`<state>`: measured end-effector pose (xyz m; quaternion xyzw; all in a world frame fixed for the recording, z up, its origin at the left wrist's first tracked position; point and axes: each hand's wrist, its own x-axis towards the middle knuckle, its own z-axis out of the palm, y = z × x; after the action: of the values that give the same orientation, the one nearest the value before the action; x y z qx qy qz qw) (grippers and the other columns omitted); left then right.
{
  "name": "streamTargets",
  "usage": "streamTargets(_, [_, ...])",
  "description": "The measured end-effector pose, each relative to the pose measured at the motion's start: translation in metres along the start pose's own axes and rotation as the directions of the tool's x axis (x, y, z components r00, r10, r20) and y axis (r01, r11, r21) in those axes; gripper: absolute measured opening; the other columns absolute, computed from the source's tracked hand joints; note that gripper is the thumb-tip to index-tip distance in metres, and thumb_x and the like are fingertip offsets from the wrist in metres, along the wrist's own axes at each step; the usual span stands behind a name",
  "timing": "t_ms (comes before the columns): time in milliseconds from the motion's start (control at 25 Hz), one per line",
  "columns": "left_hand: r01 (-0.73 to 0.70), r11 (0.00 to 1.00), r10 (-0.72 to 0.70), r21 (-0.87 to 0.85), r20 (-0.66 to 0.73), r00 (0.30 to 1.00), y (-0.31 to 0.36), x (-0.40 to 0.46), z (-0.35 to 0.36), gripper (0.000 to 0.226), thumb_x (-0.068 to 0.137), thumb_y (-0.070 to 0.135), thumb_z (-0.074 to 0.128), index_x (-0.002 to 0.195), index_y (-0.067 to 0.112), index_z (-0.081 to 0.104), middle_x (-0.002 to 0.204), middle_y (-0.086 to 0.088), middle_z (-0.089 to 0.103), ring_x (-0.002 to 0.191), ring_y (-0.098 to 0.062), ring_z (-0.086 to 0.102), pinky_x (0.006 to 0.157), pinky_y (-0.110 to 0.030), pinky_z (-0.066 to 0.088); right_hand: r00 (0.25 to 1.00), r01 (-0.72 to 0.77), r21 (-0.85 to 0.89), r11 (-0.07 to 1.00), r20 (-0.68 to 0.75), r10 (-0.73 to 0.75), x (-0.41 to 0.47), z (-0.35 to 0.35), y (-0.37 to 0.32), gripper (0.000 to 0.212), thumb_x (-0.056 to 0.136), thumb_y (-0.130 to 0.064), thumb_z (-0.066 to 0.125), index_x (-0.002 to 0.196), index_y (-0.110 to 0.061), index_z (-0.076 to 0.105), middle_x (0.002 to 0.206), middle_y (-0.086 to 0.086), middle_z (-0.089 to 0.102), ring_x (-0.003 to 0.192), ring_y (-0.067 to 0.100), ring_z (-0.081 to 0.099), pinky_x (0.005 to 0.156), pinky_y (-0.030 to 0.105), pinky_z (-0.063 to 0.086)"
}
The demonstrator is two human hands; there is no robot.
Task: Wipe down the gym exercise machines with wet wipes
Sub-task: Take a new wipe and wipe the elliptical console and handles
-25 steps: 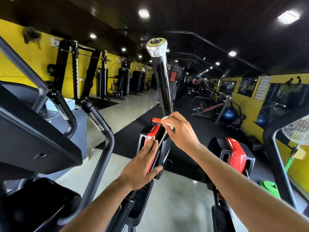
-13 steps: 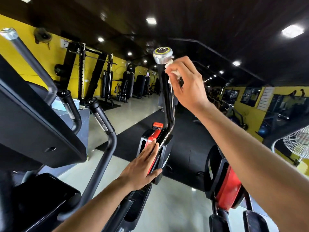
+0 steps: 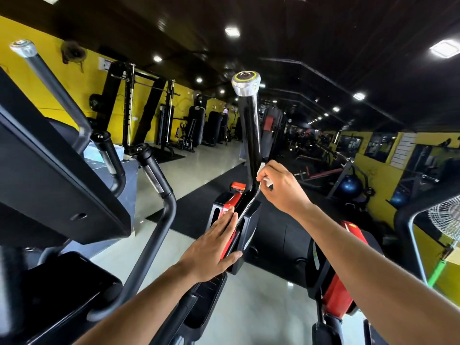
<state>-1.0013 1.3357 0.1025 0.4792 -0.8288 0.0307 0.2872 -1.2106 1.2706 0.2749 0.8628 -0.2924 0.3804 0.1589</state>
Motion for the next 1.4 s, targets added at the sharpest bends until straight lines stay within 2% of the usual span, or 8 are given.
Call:
streamTargets(80, [0.002,1.000,-0.002,-0.003,0.001,1.000,0.000,0.000,0.001,0.091,0.103,0.068,0.034,0.157,0.035,-0.032,0.167,0.013,-0.034,0.156,-0.006,-0.022,0.129,-0.047,0.024,0.976,0.175,-0.097,0.980,-0.115,-0.186,0.008,-0.014,-0.012,0.021,0.089,0.010,0.065,0.104,-0.004,0.069,0.102,0.006,0.061,0.091,0.025,0.059,0.078,0.042,0.057])
streamTargets(200, [-0.015,1.000,0.015,-0.026,-0.033,0.999,0.001,0.000,0.001,0.093,0.103,0.066,0.037,0.159,0.032,-0.028,0.167,0.013,-0.033,0.157,-0.006,-0.020,0.129,-0.043,0.022,0.755,0.511,-0.314,0.800,-0.281,-0.593,0.047,-0.051,-0.058,0.022,0.094,0.011,0.061,0.111,0.002,0.073,0.101,0.016,0.068,0.094,0.029,0.059,0.084,0.034,0.054])
streamTargets(360, [-0.031,0.999,0.029,-0.038,-0.045,0.999,0.001,-0.001,0.001,0.093,0.104,0.063,0.041,0.161,0.027,-0.022,0.168,0.012,-0.031,0.157,-0.007,-0.019,0.130,-0.041,0.020,0.552,0.576,-0.683,0.449,-0.079,-0.830,0.109,-0.082,-0.087,0.018,0.102,-0.003,0.059,0.101,-0.008,0.077,0.100,0.003,0.073,0.118,0.025,0.064,0.118,0.051,0.036])
streamTargets(640, [-0.022,0.999,0.020,-0.032,-0.037,0.999,0.002,-0.006,-0.002,0.097,0.102,0.065,0.044,0.161,0.029,-0.025,0.167,0.014,-0.033,0.157,-0.005,-0.019,0.125,-0.043,0.032,0.679,0.569,-0.818,0.083,0.410,-0.609,0.096,-0.081,-0.068,0.019,0.096,-0.001,0.056,0.110,-0.007,0.068,0.110,0.009,0.073,0.140,0.032,0.049,0.126,0.058,0.006])
streamTargets(800, [-0.026,0.999,0.024,-0.034,-0.047,0.999,0.001,-0.008,0.000,0.099,0.101,0.066,0.045,0.161,0.029,-0.025,0.168,0.014,-0.032,0.157,-0.006,-0.018,0.125,-0.043,0.032,0.706,0.681,-0.728,0.076,0.627,-0.329,0.070,-0.055,-0.073,0.027,0.091,0.004,0.053,0.113,-0.003,0.068,0.108,0.013,0.071,0.126,0.035,0.058,0.125,0.057,-0.009])
streamTargets(1040, [-0.042,0.996,0.036,-0.081,-0.074,0.997,0.000,-0.007,0.003,0.096,0.102,0.060,0.048,0.164,0.025,-0.016,0.170,0.013,-0.026,0.158,-0.006,-0.017,0.128,-0.040,0.023,0.639,0.700,-0.711,0.068,0.581,-0.503,0.103,-0.070,-0.117,0.021,0.083,0.004,0.067,0.097,-0.010,0.073,0.093,0.003,0.061,0.094,0.024,0.064,0.126,0.057,0.008])
streamTargets(1200, [-0.037,0.996,0.031,-0.079,-0.077,0.997,0.000,-0.007,0.003,0.096,0.102,0.059,0.049,0.164,0.026,-0.016,0.170,0.014,-0.027,0.157,-0.005,-0.017,0.129,-0.038,0.023,0.755,0.613,-0.790,0.015,0.581,-0.304,0.114,-0.085,-0.122,0.021,0.086,-0.006,0.065,0.104,-0.013,0.073,0.103,0.010,0.066,0.102,0.030,0.067,0.124,0.063,0.001])
streamTargets(1400, [-0.018,0.998,0.015,-0.056,-0.059,0.998,0.001,-0.007,0.004,0.096,0.102,0.063,0.045,0.163,0.027,-0.019,0.168,0.015,-0.029,0.157,-0.003,-0.018,0.128,-0.038,0.026,0.718,0.689,-0.724,-0.035,0.688,-0.106,0.083,-0.052,-0.100,0.028,0.088,-0.020,0.069,0.115,-0.012,0.071,0.115,0.017,0.067,0.108,0.032,0.065,0.123,0.065,-0.001])
